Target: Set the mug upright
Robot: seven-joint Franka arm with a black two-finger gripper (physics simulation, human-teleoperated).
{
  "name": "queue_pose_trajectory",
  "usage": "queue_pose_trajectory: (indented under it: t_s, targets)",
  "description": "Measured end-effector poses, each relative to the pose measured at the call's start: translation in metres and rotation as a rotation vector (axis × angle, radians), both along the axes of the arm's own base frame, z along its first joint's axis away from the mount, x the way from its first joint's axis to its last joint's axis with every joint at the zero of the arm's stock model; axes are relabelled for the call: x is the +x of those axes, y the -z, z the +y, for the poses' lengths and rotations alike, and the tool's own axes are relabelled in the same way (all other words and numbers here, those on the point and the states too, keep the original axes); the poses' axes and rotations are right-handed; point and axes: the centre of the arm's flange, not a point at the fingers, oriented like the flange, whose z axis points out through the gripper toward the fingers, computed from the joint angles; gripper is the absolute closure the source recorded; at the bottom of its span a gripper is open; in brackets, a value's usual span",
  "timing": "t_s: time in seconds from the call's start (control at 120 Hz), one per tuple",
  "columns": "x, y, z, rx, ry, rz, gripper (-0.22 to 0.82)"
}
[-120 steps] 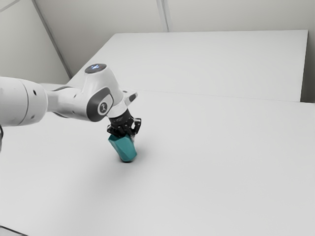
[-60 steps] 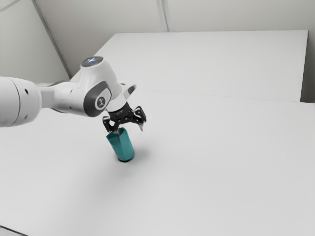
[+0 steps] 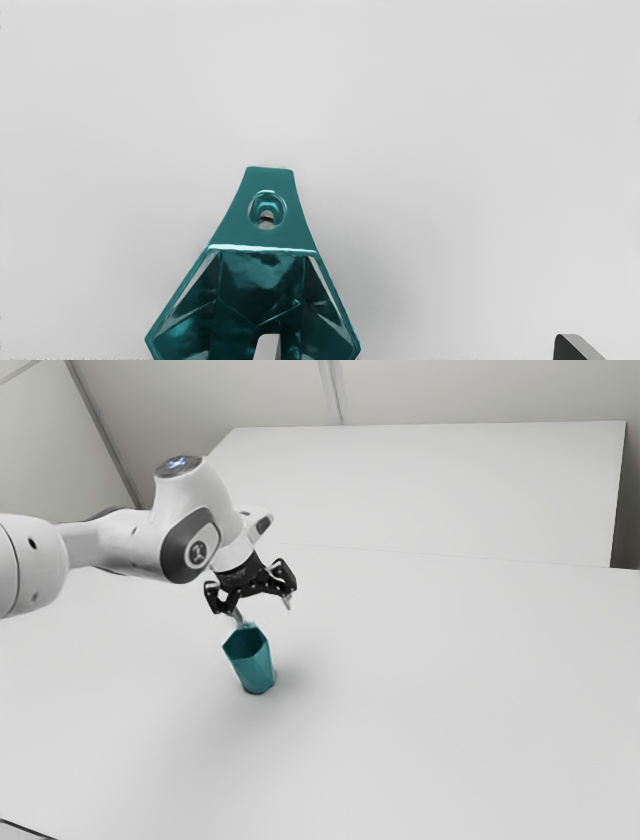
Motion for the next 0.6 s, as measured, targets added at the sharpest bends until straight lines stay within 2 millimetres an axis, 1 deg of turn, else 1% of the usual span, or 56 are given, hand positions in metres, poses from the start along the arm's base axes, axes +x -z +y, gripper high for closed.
queue_pose_trajectory:
  t_s: [0.1, 0.233, 0.333, 0.483, 0.6]
  targets:
    - [0.002, -0.017, -0.003, 0.0, 0.007, -0.005, 0.0]
    - [0.002, -0.024, -0.008, 0.004, 0.034, 0.006, 0.0]
    - [0.006, -0.036, -0.012, 0.01, 0.066, 0.006, 0.0]
    - [0.016, -0.075, -0.017, 0.047, 0.133, -0.012, 0.0]
    - [0.019, -0.106, -0.019, 0.072, 0.172, -0.025, 0.0]
